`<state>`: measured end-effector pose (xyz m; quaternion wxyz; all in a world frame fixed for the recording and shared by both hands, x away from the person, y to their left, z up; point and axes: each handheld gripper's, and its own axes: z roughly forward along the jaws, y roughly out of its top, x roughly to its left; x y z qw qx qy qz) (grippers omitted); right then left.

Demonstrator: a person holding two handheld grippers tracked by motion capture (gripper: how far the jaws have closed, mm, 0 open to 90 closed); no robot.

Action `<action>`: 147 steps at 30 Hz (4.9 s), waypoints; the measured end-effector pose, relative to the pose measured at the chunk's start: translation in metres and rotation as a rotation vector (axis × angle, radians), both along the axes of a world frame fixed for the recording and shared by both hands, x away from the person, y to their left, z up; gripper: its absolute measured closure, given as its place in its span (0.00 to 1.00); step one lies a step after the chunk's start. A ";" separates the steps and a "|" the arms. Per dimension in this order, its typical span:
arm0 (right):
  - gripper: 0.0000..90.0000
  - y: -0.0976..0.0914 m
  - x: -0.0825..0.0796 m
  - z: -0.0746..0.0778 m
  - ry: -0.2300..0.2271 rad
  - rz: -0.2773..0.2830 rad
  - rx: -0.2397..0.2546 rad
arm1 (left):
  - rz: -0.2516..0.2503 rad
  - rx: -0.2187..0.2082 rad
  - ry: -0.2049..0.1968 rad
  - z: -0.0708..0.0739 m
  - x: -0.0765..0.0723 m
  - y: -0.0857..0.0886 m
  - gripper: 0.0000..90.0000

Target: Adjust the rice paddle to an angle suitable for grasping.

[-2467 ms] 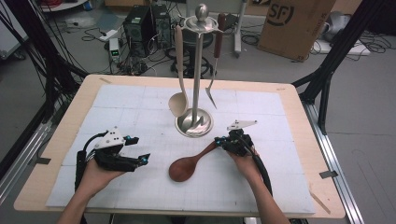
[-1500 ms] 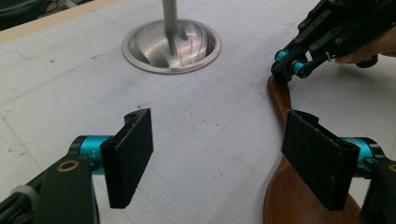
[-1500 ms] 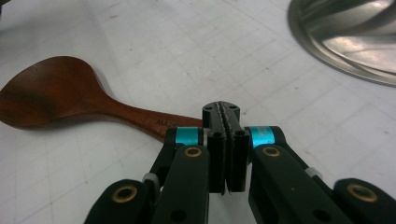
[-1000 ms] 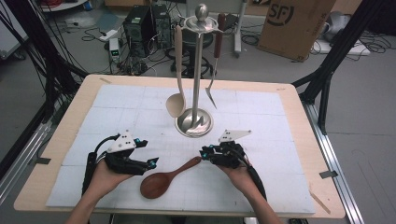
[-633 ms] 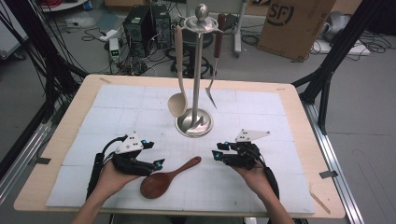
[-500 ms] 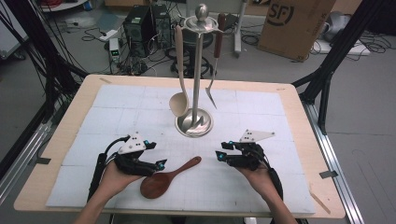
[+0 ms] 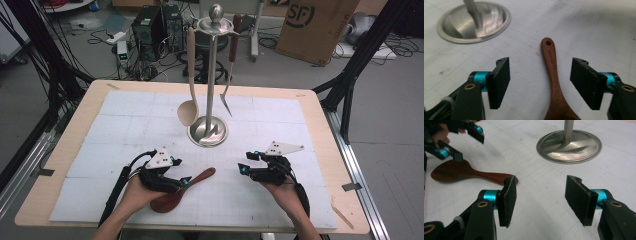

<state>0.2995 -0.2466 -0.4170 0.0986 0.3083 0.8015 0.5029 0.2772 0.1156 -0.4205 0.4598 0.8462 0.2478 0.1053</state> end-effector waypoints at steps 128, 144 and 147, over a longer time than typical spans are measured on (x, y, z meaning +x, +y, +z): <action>0.82 0.093 0.011 0.026 0.219 0.260 0.310 | -0.117 -0.200 0.053 0.024 -0.003 0.006 0.71; 0.86 0.094 0.006 0.059 0.113 0.281 0.294 | -0.133 -0.224 0.067 0.025 -0.001 0.007 0.67; 0.86 0.098 0.005 0.062 0.093 0.290 0.286 | -0.137 -0.215 0.062 0.025 -0.002 0.006 0.69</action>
